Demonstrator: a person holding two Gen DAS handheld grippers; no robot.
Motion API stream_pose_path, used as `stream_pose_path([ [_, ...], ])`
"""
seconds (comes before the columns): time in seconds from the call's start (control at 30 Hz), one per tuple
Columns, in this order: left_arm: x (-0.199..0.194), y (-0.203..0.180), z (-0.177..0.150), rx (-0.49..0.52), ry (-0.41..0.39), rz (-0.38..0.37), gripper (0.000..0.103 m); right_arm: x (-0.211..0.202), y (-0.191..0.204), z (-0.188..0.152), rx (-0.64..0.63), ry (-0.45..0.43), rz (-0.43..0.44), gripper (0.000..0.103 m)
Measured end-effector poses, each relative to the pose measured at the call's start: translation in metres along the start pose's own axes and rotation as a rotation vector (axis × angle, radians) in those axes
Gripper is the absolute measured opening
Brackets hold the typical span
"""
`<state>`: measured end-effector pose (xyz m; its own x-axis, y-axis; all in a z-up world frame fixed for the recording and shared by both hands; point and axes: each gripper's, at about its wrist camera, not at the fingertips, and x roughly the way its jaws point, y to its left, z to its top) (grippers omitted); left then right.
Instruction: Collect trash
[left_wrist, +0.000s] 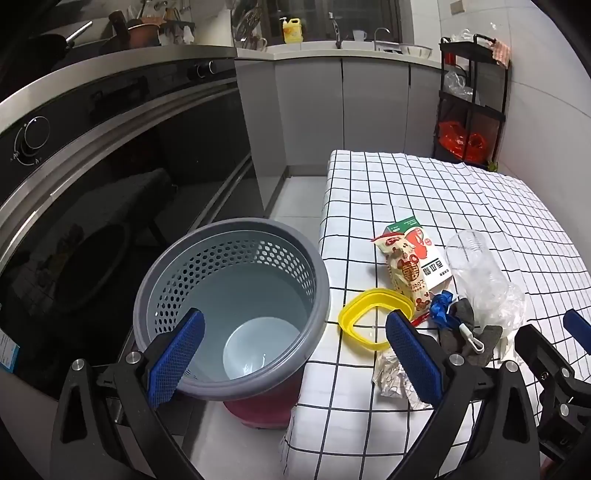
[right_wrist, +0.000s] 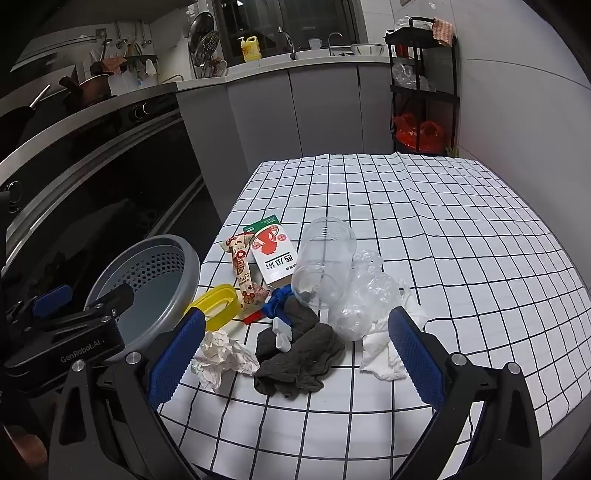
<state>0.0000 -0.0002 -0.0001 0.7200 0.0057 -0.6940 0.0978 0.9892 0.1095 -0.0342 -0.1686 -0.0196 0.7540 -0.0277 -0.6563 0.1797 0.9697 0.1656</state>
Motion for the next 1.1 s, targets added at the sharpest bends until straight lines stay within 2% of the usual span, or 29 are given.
stream_pose_path([
  [1.1, -0.015, 0.000, 0.001, -0.009, -0.030, -0.011, 0.097, -0.020, -0.005, 0.003, 0.002, -0.027, -0.009, 0.095],
])
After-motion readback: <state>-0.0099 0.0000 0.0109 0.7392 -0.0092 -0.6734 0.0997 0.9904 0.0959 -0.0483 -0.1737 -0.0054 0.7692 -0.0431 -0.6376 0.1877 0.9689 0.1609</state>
